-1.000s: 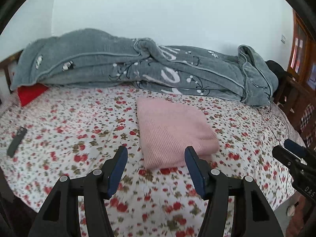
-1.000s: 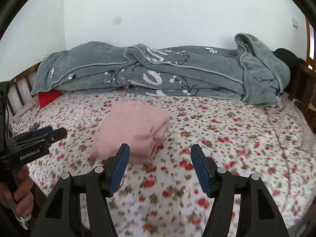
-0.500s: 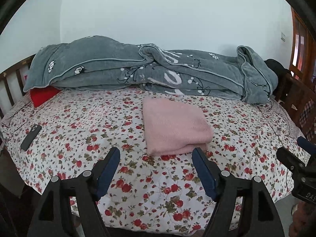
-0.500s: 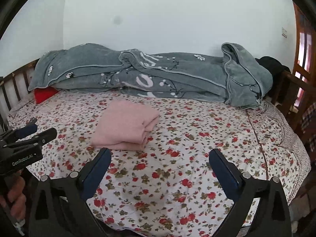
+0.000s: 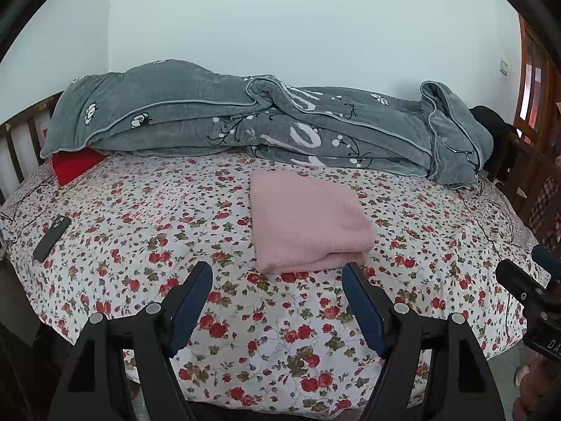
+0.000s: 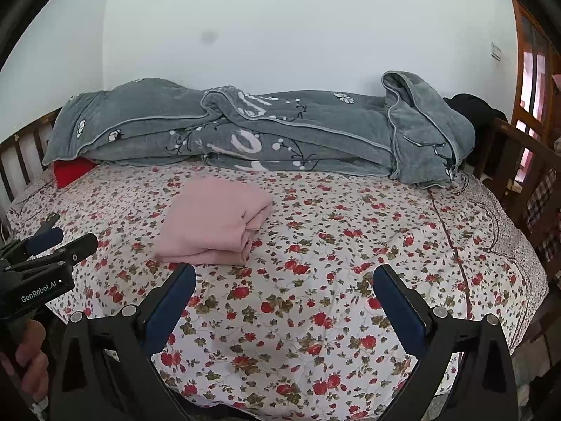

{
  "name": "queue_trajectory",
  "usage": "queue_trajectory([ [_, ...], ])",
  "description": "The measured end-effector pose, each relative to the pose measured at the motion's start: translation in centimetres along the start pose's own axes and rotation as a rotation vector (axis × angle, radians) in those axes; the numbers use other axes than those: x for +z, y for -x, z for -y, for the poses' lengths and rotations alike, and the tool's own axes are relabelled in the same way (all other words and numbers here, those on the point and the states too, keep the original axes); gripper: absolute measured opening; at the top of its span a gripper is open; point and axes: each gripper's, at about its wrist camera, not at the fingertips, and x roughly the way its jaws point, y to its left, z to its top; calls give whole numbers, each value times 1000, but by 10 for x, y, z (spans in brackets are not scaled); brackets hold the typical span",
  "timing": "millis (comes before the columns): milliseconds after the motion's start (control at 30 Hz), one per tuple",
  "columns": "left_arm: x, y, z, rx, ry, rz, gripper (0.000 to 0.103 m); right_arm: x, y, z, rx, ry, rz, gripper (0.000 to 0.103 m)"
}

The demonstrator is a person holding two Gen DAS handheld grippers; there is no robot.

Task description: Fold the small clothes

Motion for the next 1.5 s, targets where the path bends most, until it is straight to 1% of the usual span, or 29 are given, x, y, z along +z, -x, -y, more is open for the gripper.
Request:
queue_trajectory([
  [233, 0, 6, 1, -5, 2, 19, 75, 0, 5, 0, 0, -9, 6, 100],
  [567, 0, 8, 0, -12, 12, 20, 76, 1, 7, 0, -3, -5, 11, 100],
  [1500, 0, 9, 2, -18, 9, 20, 76, 1, 10, 9, -8, -55, 9, 100],
])
